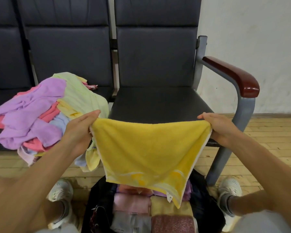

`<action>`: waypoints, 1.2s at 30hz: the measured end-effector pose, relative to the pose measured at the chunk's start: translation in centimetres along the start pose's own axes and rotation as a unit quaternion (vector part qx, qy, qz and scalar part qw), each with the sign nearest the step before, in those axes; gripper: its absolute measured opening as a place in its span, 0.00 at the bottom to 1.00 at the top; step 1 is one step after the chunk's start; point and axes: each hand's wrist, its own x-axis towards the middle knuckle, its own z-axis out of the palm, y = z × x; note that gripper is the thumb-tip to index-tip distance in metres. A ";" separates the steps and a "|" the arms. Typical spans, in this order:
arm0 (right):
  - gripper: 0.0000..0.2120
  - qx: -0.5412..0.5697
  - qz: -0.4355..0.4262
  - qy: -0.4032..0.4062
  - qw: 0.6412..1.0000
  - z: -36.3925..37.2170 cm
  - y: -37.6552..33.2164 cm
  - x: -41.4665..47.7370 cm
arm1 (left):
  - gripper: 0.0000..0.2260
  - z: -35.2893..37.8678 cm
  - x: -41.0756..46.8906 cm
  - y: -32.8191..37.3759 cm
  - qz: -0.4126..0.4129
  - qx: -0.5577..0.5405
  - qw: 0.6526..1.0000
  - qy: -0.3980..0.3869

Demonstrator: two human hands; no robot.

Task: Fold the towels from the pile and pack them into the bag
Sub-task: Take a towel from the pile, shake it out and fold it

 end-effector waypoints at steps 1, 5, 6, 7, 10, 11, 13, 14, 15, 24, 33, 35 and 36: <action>0.12 0.015 0.015 -0.011 1.000 0.0 -0.1 0.0 | 0.11 -0.1 0.0 0.1 -0.004 0.003 1.000 -0.011; 0.13 0.057 0.023 -0.061 0.996 -0.4 -0.3 0.1 | 0.15 -0.1 -0.2 0.4 0.016 0.050 0.997 -0.062; 0.15 0.059 0.014 -0.072 0.996 -0.6 -0.4 0.1 | 0.16 -0.2 -0.1 0.4 0.037 0.074 0.995 -0.052; 0.15 0.058 0.000 -0.076 0.995 -0.7 -0.5 0.0 | 0.17 -0.2 -0.1 0.4 0.067 0.111 0.991 -0.032; 0.15 0.022 -0.065 -0.043 0.997 -1.0 -0.7 -0.3 | 0.16 -0.4 -0.2 0.8 0.153 0.228 0.961 0.018; 0.13 -0.016 -0.098 -0.026 0.995 -0.9 -0.6 -0.3 | 0.15 -0.4 -0.2 0.8 0.172 0.263 0.949 0.027; 0.08 -0.122 -0.175 0.008 0.977 -0.8 -0.5 -0.3 | 0.12 -0.3 -0.3 0.8 0.221 0.378 0.898 0.046; 0.05 -0.189 -0.212 0.027 0.958 -0.8 -0.3 -0.2 | 0.10 -0.3 -0.2 0.6 0.248 0.433 0.865 0.049; 0.04 -0.259 -0.243 0.044 0.934 -0.8 -0.1 0.0 | 0.09 -0.3 -0.1 0.4 0.270 0.461 0.844 0.046; 0.07 -0.168 -0.174 0.045 0.969 -0.9 0.0 0.8 | 0.05 -0.6 0.3 0.3 0.141 0.267 0.953 -0.002; 0.10 -0.238 -0.130 -0.077 0.960 -2.2 -0.6 0.5 | 0.07 -1.2 0.3 1.0 -0.001 0.238 0.966 -0.099; 0.14 -0.297 -0.142 -0.092 0.940 -2.3 -0.4 0.8 | 0.09 -1.3 0.3 0.7 0.051 0.321 0.942 -0.085; 0.13 -0.328 -0.160 -0.086 0.927 -2.2 -0.3 0.9 | 0.10 -1.3 0.4 0.6 0.087 0.367 0.923 -0.074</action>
